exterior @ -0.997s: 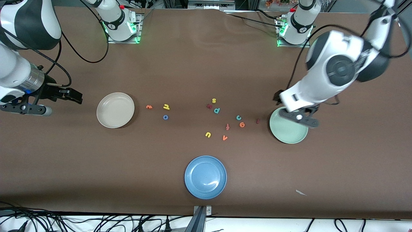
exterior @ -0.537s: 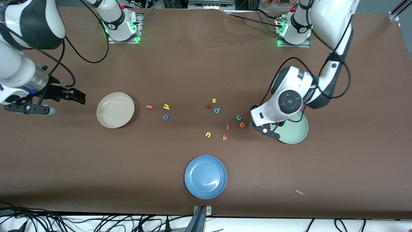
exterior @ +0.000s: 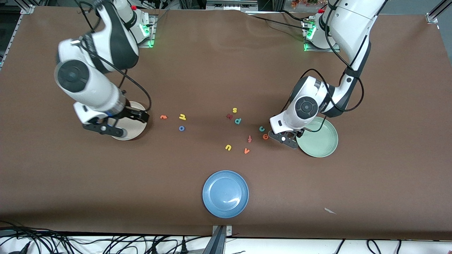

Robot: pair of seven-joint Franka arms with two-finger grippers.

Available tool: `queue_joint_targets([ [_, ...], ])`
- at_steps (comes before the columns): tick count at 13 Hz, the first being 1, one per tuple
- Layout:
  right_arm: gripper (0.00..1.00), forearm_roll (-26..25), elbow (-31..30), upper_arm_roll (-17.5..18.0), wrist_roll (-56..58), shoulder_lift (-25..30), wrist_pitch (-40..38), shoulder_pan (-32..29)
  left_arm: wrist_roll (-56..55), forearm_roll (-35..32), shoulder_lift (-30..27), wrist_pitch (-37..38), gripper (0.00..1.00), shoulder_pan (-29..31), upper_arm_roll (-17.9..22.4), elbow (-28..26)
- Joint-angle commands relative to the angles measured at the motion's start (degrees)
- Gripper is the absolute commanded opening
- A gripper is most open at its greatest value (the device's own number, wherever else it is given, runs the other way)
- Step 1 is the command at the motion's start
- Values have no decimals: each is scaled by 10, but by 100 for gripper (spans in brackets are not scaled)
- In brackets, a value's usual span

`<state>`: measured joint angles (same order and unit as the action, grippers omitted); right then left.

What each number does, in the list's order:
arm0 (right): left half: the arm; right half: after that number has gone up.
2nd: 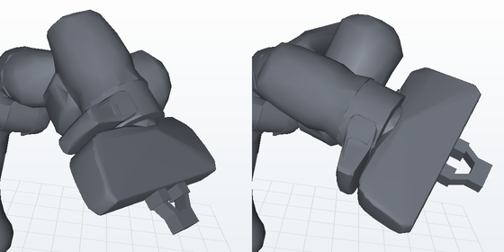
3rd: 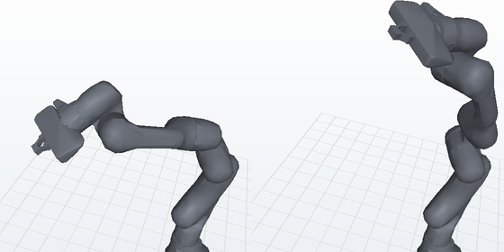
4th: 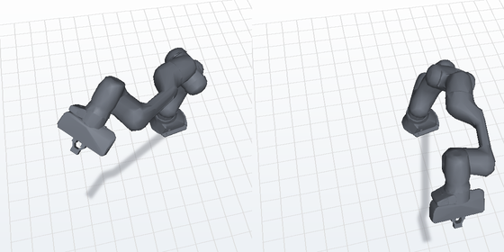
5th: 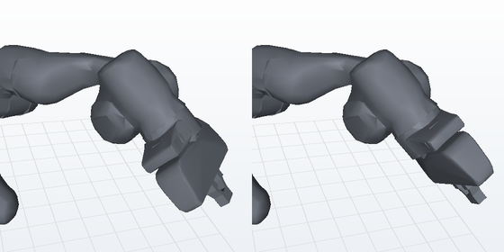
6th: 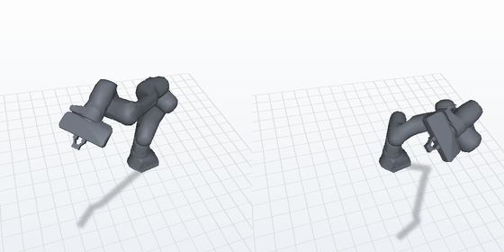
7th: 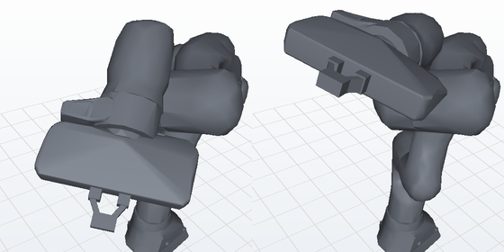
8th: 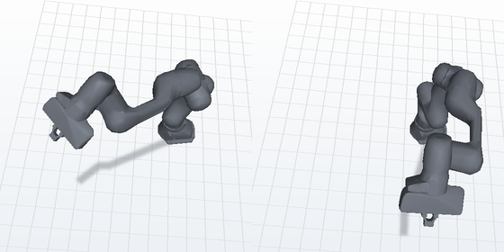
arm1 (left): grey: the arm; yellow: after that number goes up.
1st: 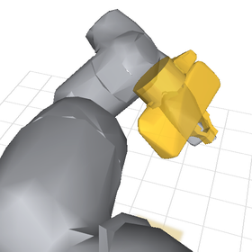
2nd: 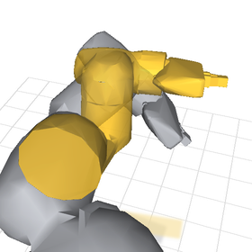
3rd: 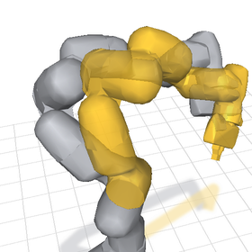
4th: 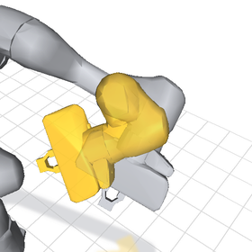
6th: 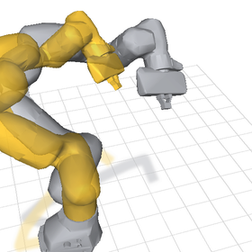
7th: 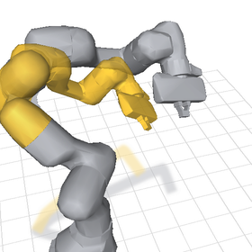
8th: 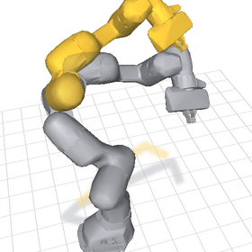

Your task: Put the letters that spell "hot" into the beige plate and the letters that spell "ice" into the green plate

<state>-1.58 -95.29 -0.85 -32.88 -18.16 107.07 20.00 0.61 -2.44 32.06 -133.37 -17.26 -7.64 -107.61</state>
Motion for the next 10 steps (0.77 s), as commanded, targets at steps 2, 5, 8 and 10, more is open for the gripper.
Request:
queue_joint_targets([
  [2,99,41,-7,-2,-11,-44,25,6,1,-15,-6,-9,55,3,2,-13],
  [5,99,50,-29,-3,-11,-75,81,28,0,-15,11,-36,52,6,2,-12],
  [8,99,48,-99,-2,4,-78,160,29,0,-15,23,-52,49,7,3,-12],
  [10,98,48,-139,1,8,-78,196,33,0,-14,30,-53,30,7,3,-10],
])
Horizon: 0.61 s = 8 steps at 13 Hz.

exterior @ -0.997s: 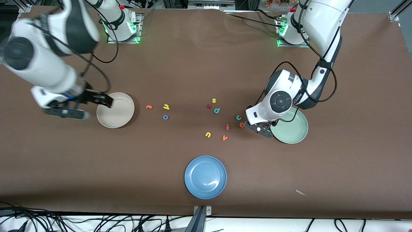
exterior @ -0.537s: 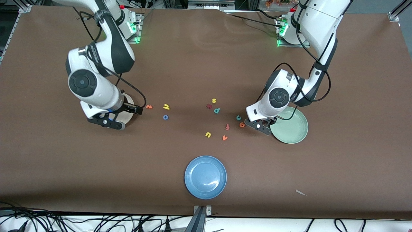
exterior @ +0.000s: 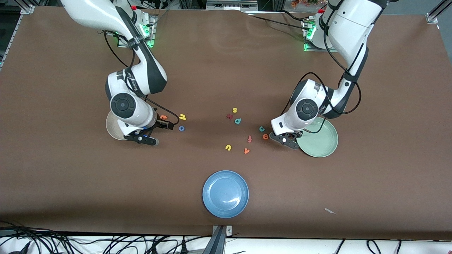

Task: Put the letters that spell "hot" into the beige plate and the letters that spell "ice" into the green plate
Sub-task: 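Place the red letter l into the green plate with the left gripper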

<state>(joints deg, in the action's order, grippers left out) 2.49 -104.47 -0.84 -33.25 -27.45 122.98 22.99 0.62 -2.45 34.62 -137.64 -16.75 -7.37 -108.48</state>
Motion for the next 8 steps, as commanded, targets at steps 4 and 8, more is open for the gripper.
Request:
queue_joint_targets([
  [4,84,8,-114,2,15,30,68,4,0,-15,-3,-4,0,3,2,1],
  [8,85,8,-188,7,12,30,197,4,1,-15,-43,57,0,15,3,25],
])
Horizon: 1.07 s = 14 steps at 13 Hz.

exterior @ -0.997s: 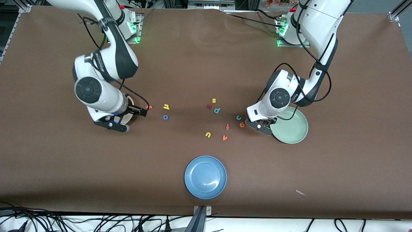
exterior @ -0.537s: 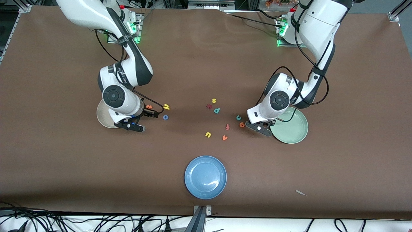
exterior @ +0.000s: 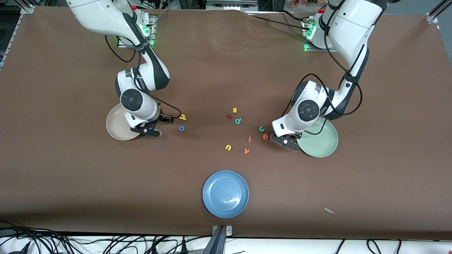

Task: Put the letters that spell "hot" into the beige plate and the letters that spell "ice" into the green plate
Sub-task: 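Place the red letter l into the green plate with the left gripper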

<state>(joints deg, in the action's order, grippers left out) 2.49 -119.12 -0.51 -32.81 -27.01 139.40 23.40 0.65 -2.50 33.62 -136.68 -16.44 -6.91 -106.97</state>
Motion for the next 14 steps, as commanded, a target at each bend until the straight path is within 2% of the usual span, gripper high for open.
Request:
queue_joint_targets([
  [1,85,8,-43,5,7,27,32,0,3,-15,-38,79,0,14,1,22],
  [4,84,8,-47,5,7,26,31,0,63,-15,-45,116,0,63,4,34],
  [6,73,8,-47,6,9,26,30,0,95,-38,-37,111,3,104,3,34],
  [7,72,8,-47,6,6,24,31,0,95,-54,-28,107,11,116,2,33],
  [8,71,8,-47,6,6,24,32,0,87,-56,-16,100,38,117,3,29],
  [9,71,8,-47,6,6,23,32,0,76,-56,-14,99,85,117,3,28],
  [10,71,8,-47,6,6,24,32,0,74,-56,-17,102,100,118,2,28],
  [12,64,8,-47,6,7,23,32,0,73,-54,-23,105,100,114,-2,32],
  [14,64,8,-47,6,7,22,32,0,58,-49,-32,105,100,97,-8,34],
])
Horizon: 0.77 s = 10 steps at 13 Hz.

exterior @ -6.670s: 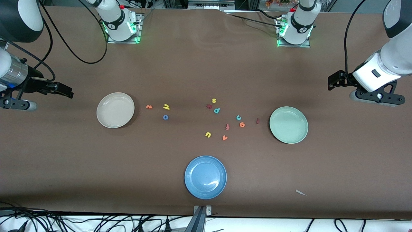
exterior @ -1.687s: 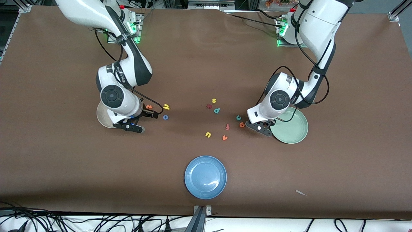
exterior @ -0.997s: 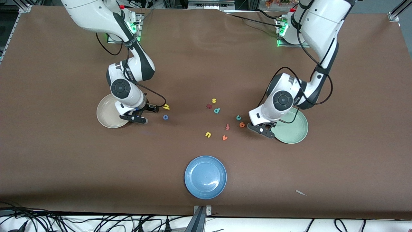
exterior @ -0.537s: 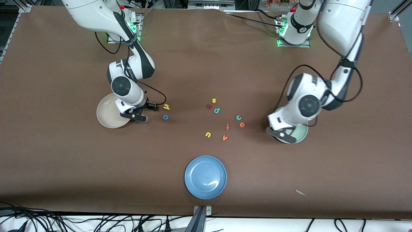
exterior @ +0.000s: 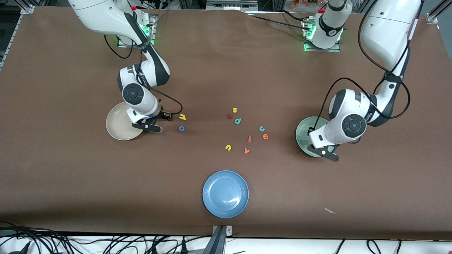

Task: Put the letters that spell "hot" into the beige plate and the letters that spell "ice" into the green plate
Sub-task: 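Place the red letter l into the green plate with the left gripper, then grasp the orange e with the left gripper while the right gripper grips orange letter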

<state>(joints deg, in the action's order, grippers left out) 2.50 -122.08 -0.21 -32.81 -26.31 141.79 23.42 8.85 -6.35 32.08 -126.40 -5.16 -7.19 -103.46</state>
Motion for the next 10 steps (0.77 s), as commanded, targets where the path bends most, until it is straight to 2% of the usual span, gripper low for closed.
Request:
queue_joint_targets([
  [1,64,8,-18,3,8,15,9,0,-61,-10,-19,2,100,-22,-17,0],
  [4,64,8,-13,3,12,12,15,-1,-179,-16,-11,2,100,-65,-38,27],
  [6,64,8,-11,3,11,9,23,-1,-210,-11,26,2,100,-99,-38,82],
  [10,64,8,-10,3,11,-5,38,0,-371,-11,97,1,100,-133,-38,164],
])
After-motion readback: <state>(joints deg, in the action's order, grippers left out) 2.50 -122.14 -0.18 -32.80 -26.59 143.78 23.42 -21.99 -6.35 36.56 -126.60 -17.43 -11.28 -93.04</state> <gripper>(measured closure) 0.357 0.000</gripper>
